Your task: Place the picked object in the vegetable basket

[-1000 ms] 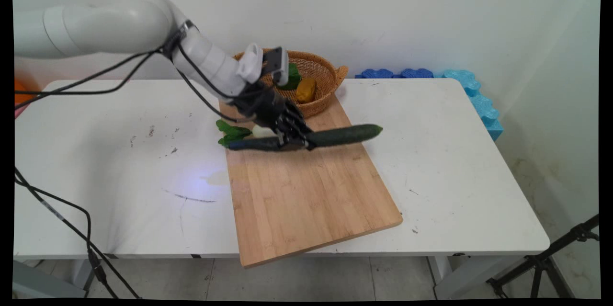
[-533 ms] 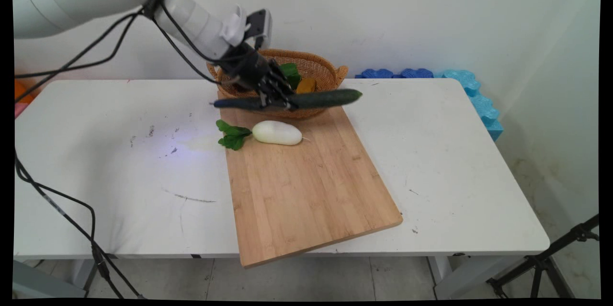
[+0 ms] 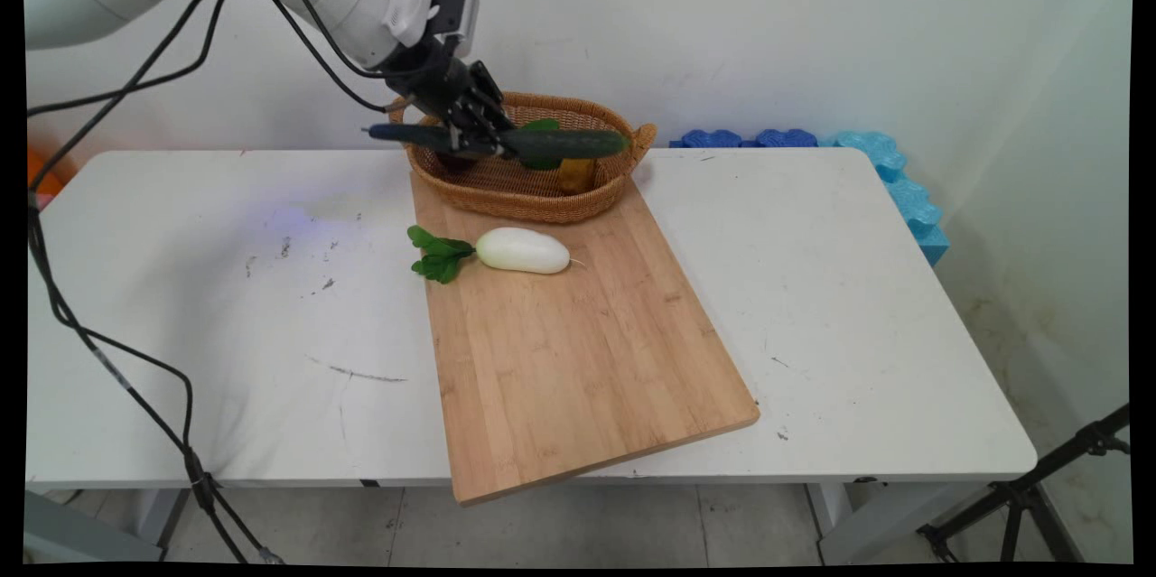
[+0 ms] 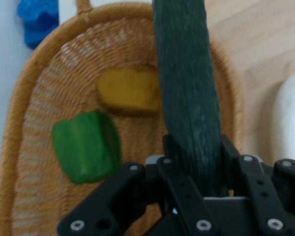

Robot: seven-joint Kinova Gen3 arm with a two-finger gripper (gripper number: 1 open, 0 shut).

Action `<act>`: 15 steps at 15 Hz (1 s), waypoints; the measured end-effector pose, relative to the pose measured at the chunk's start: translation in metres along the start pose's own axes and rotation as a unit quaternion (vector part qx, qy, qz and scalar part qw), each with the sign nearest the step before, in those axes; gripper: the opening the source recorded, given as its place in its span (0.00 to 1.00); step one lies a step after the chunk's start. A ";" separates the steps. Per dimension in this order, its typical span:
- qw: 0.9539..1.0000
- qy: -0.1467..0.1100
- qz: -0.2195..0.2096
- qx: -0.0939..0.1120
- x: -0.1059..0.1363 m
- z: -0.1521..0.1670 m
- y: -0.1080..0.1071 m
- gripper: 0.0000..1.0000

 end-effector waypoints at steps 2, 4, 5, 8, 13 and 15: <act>1.000 -0.012 0.017 0.006 -0.009 -0.001 -0.013 0.00; 0.999 -0.024 0.033 0.012 -0.018 -0.001 -0.025 0.00; 0.999 -0.028 0.039 0.014 -0.021 0.000 -0.029 0.00; 0.998 -0.037 0.058 0.016 -0.030 0.006 -0.041 0.00; 0.997 -0.037 0.074 0.012 -0.037 0.023 -0.048 0.00; 0.996 -0.035 0.077 0.010 -0.038 0.028 -0.049 0.00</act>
